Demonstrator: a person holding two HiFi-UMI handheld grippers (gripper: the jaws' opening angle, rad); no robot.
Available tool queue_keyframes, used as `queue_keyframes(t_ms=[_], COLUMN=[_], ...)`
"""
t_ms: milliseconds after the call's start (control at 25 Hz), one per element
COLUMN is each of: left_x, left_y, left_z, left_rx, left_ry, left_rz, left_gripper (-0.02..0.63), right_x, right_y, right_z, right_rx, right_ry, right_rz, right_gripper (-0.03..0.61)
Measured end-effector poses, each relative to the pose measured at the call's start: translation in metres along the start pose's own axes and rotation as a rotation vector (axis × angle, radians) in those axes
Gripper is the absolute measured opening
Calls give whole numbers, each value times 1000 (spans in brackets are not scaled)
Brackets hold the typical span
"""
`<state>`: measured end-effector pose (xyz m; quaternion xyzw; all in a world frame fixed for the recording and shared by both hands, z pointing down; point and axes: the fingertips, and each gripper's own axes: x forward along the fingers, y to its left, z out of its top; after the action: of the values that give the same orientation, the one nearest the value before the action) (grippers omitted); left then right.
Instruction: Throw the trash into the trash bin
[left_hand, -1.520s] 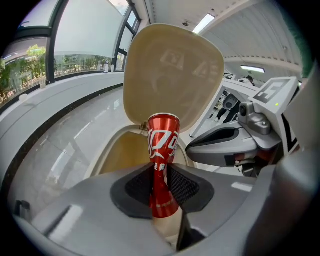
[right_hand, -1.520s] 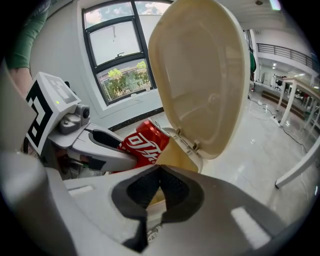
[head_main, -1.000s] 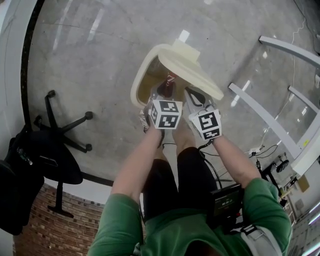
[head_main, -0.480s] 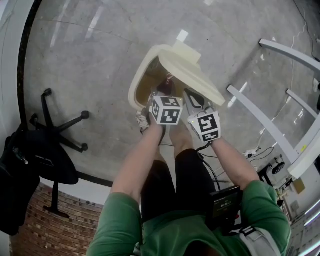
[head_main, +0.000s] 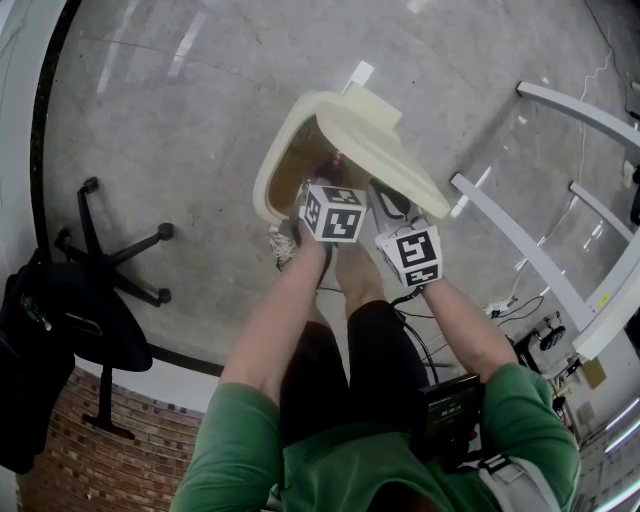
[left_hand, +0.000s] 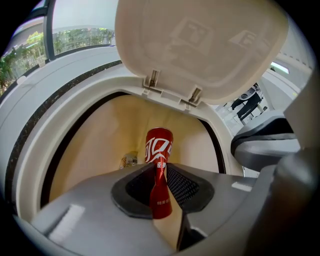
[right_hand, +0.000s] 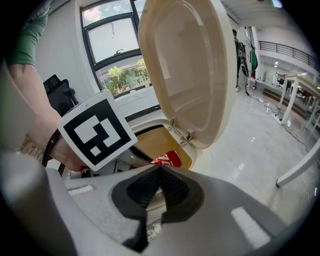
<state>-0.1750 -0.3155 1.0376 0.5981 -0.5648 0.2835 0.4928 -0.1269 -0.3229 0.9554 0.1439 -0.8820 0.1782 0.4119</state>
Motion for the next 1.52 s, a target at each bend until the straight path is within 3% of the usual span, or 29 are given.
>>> queue_keyframes(t_ms=[160, 560, 800, 1120, 1520], left_x=[-2, -24, -56, -140, -290], left_y=[-3, -6, -9, -15, -34], left_z=[-1, 6, 22, 62, 130], left_rx=[5, 8, 19, 76, 165], left_ry=[2, -25, -88, -230, -442], left_rz=[-17, -28, -45, -27, -14], left_gripper=[121, 120, 86, 6, 6], right_x=[-2, -9, -23, -63, -163], right_y=[1, 4, 9, 24, 44], right_z=[0, 14, 34, 85, 172], right_rx=[2, 7, 11, 5, 9], right_ry=[1, -14, -36, -97, -219], right_rz=[-1, -8, -14, -18, -73], right_gripper=[3, 3, 3, 3, 3])
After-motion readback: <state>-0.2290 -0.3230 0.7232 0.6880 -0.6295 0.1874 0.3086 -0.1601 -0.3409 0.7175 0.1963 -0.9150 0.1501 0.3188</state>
